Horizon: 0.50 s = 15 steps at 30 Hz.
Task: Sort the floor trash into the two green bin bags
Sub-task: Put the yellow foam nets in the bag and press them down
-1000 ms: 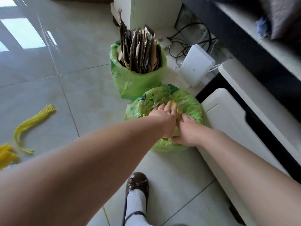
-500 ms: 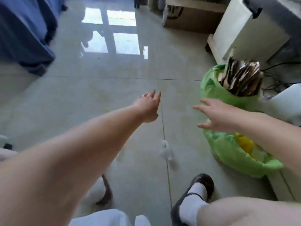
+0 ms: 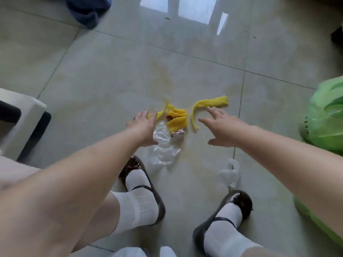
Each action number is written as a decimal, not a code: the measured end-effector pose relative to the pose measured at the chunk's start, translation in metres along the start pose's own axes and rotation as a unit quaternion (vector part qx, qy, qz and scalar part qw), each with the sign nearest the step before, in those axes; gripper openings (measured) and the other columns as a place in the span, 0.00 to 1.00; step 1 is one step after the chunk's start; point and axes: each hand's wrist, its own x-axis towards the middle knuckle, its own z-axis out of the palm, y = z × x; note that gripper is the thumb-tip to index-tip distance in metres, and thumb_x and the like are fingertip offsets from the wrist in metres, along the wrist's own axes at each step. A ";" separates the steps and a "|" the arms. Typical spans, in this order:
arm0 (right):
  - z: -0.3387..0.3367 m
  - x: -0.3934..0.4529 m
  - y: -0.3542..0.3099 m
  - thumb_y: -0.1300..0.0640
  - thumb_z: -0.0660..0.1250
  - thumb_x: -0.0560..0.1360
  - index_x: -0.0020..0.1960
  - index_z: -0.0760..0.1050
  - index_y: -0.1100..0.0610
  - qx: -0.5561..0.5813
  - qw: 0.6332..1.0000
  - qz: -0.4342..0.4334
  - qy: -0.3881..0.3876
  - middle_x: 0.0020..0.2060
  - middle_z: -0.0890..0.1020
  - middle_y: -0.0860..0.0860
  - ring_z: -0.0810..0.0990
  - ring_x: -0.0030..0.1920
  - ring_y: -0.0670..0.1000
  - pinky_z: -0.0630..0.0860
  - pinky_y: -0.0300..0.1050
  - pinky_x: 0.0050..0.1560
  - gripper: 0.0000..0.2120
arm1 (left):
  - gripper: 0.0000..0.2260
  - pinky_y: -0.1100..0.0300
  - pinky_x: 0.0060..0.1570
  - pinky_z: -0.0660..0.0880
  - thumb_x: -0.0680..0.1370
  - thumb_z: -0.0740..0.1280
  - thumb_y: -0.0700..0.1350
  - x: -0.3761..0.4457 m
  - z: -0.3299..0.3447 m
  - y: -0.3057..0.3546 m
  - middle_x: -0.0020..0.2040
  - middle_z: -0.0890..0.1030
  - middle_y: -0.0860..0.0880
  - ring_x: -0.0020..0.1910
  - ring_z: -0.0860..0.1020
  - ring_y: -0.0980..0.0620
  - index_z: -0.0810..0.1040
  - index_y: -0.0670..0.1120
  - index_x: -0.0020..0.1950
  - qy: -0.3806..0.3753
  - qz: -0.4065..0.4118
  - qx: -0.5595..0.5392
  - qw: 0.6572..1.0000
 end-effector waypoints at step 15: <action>0.059 0.167 -0.035 0.38 0.71 0.66 0.76 0.39 0.45 0.050 0.996 -0.075 0.011 0.76 0.37 0.55 0.39 0.76 0.56 0.54 0.67 0.71 0.52 | 0.57 0.37 0.72 0.44 0.63 0.72 0.66 0.084 0.067 0.002 0.77 0.34 0.43 0.76 0.37 0.41 0.32 0.55 0.75 -0.031 0.017 0.080 0.996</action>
